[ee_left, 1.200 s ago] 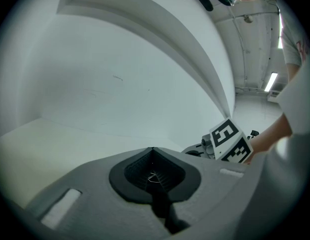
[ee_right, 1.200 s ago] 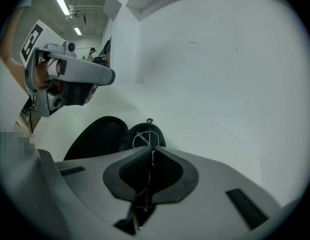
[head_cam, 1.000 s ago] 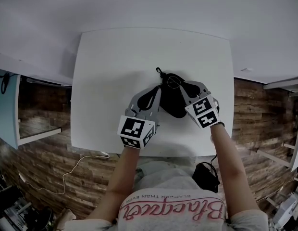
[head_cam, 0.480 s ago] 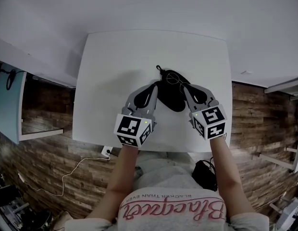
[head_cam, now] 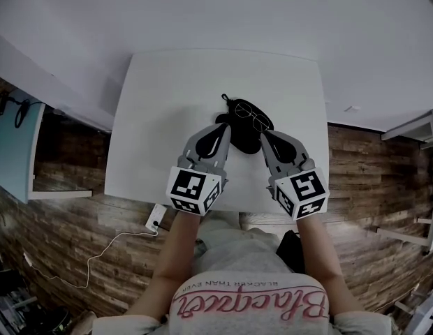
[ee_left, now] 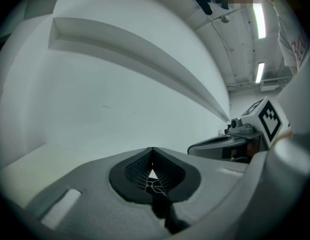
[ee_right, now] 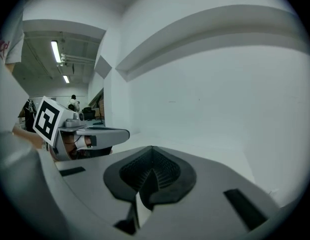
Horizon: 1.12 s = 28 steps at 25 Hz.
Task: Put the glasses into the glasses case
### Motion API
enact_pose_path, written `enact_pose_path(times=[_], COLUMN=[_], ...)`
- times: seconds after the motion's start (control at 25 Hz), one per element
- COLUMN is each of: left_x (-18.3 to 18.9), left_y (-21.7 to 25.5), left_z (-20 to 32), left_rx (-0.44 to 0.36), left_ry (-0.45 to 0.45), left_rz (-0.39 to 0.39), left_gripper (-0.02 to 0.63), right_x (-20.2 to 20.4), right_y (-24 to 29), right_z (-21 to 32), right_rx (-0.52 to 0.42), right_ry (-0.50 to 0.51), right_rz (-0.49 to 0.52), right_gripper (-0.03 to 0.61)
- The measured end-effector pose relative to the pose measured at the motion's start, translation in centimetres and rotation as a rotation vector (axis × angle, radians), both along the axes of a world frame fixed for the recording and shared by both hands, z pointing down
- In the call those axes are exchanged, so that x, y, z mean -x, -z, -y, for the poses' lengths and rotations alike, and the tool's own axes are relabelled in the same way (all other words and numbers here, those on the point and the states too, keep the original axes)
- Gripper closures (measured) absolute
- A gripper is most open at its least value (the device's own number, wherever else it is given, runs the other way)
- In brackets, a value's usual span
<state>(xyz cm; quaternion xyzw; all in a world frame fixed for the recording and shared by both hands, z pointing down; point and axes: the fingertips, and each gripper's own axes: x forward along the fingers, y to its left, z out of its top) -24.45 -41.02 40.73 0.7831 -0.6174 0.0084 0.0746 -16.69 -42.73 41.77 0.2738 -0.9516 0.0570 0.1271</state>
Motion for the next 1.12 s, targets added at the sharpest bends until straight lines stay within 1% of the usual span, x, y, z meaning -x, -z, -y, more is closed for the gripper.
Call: enact_pose_path(times=[0.24,0.48,0.76,0.92,1.12], left_x=[-3.0,-5.0,-6.5,-6.5,-8.1], left_y=[2.4,4.3,6.5,6.9,7.6], left_z=[-2.3,-4.4,-7.2,-8.1,-8.8], left_rx=[-0.058,-0.117,-0.179,-0.194,-0.215], left_ry=[-0.028,-0.026,0.001,0.019,-0.003], left_rz=[0.016,0.031,0.053,0.028,0.036], left_gripper=[0.611,0.611,0.611,0.611,0.611], right_x=[-1.3,-3.1,-4.8,-5.5,-6.6], right_y=[2.3,4.0,5.9,6.5,6.8], right_z=[-2.4,-4.4,-7.1,-8.4,-9.2], right_rx=[-0.029,-0.069,-0.149,-0.157,-0.168], right_ry=[-0.004,-0.02,-0.038,-0.037,-0.044], right_rz=[0.042,0.07,0.05,0.055,0.053], right_gripper=[0.568,0.569,0.569,0.568,0.568])
